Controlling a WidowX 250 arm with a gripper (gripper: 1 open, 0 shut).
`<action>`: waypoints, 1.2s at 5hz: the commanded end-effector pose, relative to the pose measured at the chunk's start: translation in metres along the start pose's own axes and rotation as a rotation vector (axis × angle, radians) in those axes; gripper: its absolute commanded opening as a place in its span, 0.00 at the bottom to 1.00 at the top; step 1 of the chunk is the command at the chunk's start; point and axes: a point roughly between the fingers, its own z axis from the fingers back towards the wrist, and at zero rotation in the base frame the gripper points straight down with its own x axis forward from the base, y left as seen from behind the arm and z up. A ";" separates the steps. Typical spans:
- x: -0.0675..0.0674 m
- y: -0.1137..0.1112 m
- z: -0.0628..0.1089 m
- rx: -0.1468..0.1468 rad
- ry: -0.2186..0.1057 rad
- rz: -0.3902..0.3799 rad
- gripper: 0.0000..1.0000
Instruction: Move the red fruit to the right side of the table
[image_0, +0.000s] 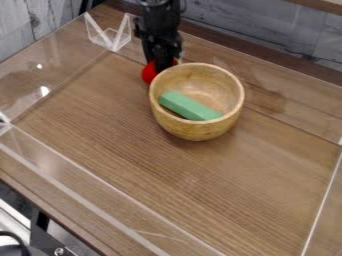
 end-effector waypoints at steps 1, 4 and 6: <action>0.014 0.003 0.062 0.072 -0.117 0.003 0.00; 0.026 -0.070 0.087 0.057 -0.170 -0.015 0.00; 0.025 -0.152 0.080 0.008 -0.172 -0.116 0.00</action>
